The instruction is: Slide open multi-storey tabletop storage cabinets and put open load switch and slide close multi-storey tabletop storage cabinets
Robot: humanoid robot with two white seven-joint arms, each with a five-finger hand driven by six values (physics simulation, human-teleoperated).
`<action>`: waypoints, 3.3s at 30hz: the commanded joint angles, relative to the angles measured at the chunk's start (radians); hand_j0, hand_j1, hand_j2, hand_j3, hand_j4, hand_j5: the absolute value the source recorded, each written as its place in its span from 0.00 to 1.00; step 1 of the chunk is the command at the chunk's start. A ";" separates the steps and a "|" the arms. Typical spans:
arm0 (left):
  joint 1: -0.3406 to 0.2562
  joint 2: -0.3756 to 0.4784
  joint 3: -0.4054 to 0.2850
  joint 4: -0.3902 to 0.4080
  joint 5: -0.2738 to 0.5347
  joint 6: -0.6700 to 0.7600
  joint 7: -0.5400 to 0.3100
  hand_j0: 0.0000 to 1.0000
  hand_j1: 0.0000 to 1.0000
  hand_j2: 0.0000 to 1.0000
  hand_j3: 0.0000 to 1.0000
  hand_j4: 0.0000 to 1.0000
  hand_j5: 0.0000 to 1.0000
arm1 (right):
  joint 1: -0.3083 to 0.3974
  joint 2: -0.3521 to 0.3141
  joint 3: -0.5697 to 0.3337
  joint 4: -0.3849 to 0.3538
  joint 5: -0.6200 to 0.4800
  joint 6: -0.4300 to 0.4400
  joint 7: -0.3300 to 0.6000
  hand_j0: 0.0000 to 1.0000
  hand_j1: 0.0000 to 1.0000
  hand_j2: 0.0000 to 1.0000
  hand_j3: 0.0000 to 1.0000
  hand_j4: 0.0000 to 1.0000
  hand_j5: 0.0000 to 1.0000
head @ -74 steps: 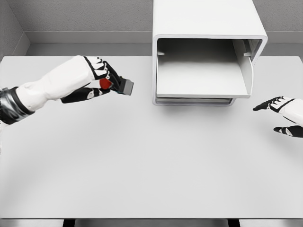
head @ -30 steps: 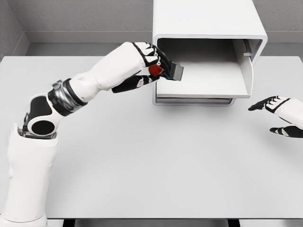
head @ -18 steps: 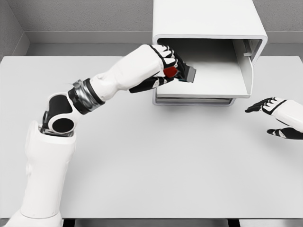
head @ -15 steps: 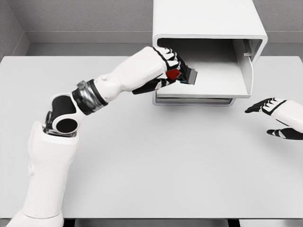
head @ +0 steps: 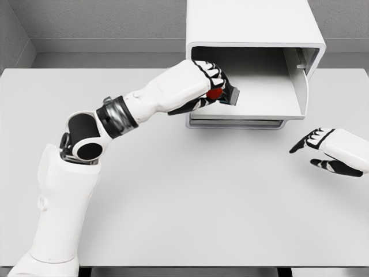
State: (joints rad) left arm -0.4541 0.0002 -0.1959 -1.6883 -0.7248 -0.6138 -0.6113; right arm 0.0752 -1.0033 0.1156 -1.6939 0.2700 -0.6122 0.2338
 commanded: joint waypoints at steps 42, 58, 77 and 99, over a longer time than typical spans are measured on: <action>-0.127 0.000 -0.088 0.119 -0.047 0.003 0.000 0.56 0.56 0.56 0.56 0.56 0.56 | -0.003 0.046 0.044 -0.072 -0.003 0.001 0.004 0.58 0.58 0.58 0.58 0.58 0.58; -0.129 0.000 -0.100 0.124 -0.047 0.003 0.000 0.63 0.63 0.63 0.63 0.63 0.63 | -0.003 0.045 0.044 -0.072 -0.003 0.001 0.004 0.58 0.58 0.58 0.58 0.58 0.58; -0.130 0.000 -0.099 0.122 -0.047 0.003 0.000 0.82 0.82 0.82 0.82 0.82 0.82 | -0.006 0.045 0.044 -0.072 -0.003 0.001 0.006 0.58 0.58 0.58 0.58 0.58 0.58; -0.064 0.000 -0.152 -0.113 0.349 0.003 0.000 1.00 1.00 1.00 1.00 1.00 1.00 | -0.040 0.045 0.044 -0.072 -0.003 0.001 0.009 0.59 0.59 0.59 0.59 0.59 0.59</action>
State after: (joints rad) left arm -0.5185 0.0001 -0.3396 -1.7695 -0.5200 -0.6141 -0.6116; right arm 0.0292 -0.9575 0.1597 -1.7653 0.2735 -0.6121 0.2417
